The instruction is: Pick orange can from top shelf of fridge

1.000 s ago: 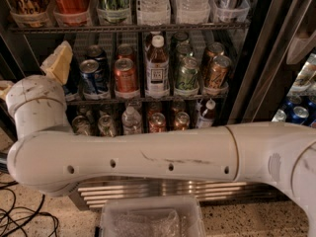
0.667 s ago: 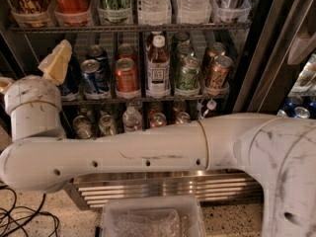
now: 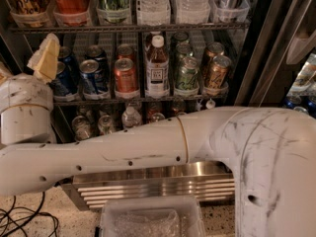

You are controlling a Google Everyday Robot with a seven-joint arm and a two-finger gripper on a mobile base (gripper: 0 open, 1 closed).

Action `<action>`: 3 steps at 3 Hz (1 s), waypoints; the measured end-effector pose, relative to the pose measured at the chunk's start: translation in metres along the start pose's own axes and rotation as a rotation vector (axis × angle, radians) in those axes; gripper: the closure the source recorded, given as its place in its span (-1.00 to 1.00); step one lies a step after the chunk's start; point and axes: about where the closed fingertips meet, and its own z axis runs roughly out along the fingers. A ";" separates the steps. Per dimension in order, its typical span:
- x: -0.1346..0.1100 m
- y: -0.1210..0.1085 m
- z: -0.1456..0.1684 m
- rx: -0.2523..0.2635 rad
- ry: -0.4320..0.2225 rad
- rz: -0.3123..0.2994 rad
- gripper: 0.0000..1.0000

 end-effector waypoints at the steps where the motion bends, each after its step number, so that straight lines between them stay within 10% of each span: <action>1: -0.023 0.000 -0.004 0.060 -0.077 -0.008 -0.60; 3: -0.058 -0.012 0.006 0.057 -0.195 0.083 -0.56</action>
Offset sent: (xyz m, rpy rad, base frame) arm -0.0283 0.0006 0.0622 0.1105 -0.2452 -0.0059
